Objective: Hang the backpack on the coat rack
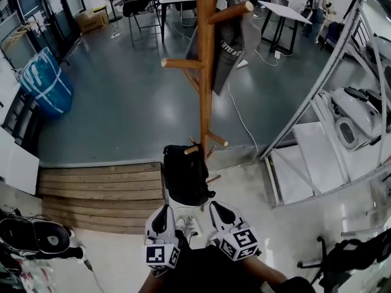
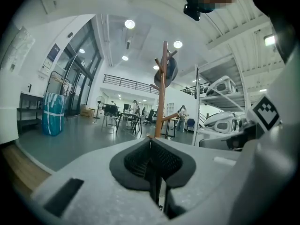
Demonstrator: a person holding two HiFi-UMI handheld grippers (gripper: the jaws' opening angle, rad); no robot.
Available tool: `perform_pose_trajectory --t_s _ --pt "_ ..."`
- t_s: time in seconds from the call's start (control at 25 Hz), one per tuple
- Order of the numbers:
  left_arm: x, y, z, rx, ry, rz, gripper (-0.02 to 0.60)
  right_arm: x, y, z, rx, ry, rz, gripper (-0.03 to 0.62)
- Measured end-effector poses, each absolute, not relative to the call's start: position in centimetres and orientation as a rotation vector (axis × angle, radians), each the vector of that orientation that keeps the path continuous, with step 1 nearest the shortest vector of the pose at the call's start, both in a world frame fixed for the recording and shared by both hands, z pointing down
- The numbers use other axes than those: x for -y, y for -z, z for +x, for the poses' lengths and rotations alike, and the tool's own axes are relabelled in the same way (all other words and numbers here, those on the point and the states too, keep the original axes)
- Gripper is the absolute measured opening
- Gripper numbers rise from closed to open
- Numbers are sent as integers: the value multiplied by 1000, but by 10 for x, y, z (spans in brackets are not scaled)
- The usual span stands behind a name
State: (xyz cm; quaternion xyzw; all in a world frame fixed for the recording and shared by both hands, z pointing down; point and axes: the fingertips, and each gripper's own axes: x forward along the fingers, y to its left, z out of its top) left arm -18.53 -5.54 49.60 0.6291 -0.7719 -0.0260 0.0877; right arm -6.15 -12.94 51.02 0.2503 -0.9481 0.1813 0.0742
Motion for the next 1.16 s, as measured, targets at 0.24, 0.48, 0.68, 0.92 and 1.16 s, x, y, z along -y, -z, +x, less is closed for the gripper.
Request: perform_pose_trajectory --t_s 0.24,0.48,0.68,0.92,1.16 --pt "50 -498 -181 2290 97 1879 18 119 -511 -62 2855 -520 728 11" --pt "48 -500 -173 2261 47 1908 18 115 -509 -64 2863 -545 739 11" --pt "47 -502 -174 2247 47 1913 18 113 -509 -66 2864 -542 760 11" --pt "45 -507 -178 2229 45 1911 18 110 -512 -68 2852 -551 770 11" --pt "46 -510 -181 2218 56 1916 19 110 -513 -73 2852 -544 770 12"
